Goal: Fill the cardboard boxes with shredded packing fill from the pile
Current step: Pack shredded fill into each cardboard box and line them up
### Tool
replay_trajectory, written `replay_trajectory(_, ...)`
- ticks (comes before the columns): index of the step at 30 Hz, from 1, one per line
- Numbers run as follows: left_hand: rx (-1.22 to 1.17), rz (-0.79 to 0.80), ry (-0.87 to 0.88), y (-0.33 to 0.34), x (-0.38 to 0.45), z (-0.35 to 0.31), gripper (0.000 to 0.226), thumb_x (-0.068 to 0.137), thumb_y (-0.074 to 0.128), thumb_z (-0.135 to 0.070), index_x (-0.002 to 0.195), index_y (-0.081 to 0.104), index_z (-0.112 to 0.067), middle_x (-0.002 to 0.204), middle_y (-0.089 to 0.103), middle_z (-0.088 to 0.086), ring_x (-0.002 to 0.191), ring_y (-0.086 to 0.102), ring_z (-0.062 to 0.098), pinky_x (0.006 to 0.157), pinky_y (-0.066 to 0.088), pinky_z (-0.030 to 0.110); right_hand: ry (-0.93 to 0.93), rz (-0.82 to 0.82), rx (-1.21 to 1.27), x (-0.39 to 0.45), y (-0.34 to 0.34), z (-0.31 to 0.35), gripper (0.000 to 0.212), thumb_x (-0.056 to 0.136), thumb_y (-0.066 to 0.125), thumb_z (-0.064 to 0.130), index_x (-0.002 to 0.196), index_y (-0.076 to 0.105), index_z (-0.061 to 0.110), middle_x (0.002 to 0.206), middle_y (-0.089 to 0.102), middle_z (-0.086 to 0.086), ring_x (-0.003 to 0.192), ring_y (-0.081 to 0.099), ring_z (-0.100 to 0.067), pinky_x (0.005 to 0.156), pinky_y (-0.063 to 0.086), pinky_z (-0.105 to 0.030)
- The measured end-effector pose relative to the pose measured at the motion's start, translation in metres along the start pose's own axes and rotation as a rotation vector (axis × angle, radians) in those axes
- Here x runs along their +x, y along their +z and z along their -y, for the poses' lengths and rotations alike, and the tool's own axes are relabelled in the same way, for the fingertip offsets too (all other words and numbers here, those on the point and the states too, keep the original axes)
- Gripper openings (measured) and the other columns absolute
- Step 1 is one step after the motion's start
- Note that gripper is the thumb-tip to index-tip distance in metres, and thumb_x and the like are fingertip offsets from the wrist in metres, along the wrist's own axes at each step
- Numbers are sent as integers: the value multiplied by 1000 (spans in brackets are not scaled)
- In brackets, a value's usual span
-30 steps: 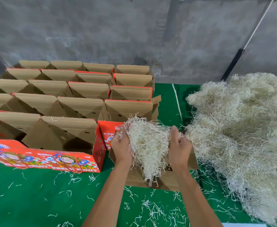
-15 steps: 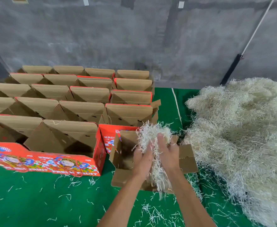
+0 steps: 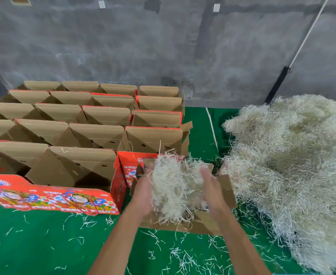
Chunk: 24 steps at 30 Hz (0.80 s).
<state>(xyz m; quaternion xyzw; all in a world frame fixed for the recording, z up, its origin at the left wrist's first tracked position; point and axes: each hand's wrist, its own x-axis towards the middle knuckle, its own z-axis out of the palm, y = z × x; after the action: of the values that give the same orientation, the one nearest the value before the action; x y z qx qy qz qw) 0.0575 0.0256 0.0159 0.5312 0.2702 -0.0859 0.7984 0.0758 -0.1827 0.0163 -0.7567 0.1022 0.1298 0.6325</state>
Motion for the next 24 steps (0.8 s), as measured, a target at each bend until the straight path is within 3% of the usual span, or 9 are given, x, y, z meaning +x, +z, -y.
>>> replay_trajectory(4, 454, 26, 109, 23, -11, 28, 37, 102, 47, -45, 130, 57, -22, 65, 54, -14, 51, 51, -3, 51, 44, 18, -149, -23, -25, -15, 43, 0, 51, 84, 54, 76, 96, 58, 26, 88, 68, -7, 111, 52, -16, 66, 51, -16)
replay_trajectory(5, 474, 25, 135, 23, -11, 28, 40, 99, 50, -47, 127, 59, -20, 59, 51, -16, 48, 49, -4, 51, 43, 17, -196, -74, 15, -14, 44, 1, 45, 86, 57, 70, 81, 53, 25, 67, 59, -7, 68, 66, -20, 51, 42, -20)
replay_trajectory(6, 463, 3, 163, 21, -10, 24, 41, 94, 55, -53, 123, 64, -25, 59, 50, -19, 51, 49, -5, 56, 45, 18, -216, -93, 51, -13, 39, 2, 46, 85, 60, 68, 74, 51, 24, 54, 48, 0, 46, 36, -14, 45, 33, -25)
replay_trajectory(10, 352, -132, 233, -10, -9, 2, 43, 69, 72, -74, 95, 74, -40, 90, 69, -14, 85, 63, 8, 82, 48, 28, -150, -133, 70, 3, -1, 0, 57, 77, 63, 73, 74, 60, 16, 43, 34, 10, 40, 24, -12, 38, 26, -23)
replay_trajectory(14, 110, -246, 253, -6, -11, -2, 57, 65, 79, -67, 94, 74, -17, 75, 68, -7, 82, 62, 18, 76, 50, 34, -31, -250, 218, 14, -16, 12, 70, 77, 57, 81, 90, 65, 13, 66, 64, 0, 52, 53, -20, 50, 46, -30)
replay_trajectory(15, -29, -277, 205, -6, -10, -7, 58, 70, 80, -62, 98, 73, -12, 80, 70, 2, 85, 66, 26, 80, 54, 40, 66, -289, 350, 18, -18, 9, 82, 81, 50, 82, 117, 65, 10, 103, 73, -8, 85, 69, -27, 76, 56, -41)
replay_trajectory(17, -268, -214, 98, -15, -5, -13, 56, 78, 75, -58, 110, 71, -12, 103, 74, 14, 98, 72, 36, 92, 53, 56, 225, -240, 600, 16, -23, 1, 84, 90, 38, 78, 154, 34, 24, 158, 37, -7, 145, 37, -33, 116, 26, -60)
replay_trajectory(21, -231, 194, 43, -5, -12, 0, 70, 78, 70, -68, 137, 57, -32, 136, 63, 5, 123, 61, 29, 104, 45, 57, 210, -321, 666, -1, -5, -8, 54, 93, 58, 11, 143, 37, 6, 132, 51, -27, 118, 55, -44, 91, 52, -50)
replay_trajectory(24, 262, 198, 112, 31, -28, 25, 73, 64, 72, -81, 130, 49, -60, 132, 57, -25, 122, 55, 5, 109, 42, 44, 196, -137, 530, -8, 26, -8, 63, 95, 56, 33, 146, 39, 0, 138, 49, -33, 123, 55, -45, 100, 48, -55)
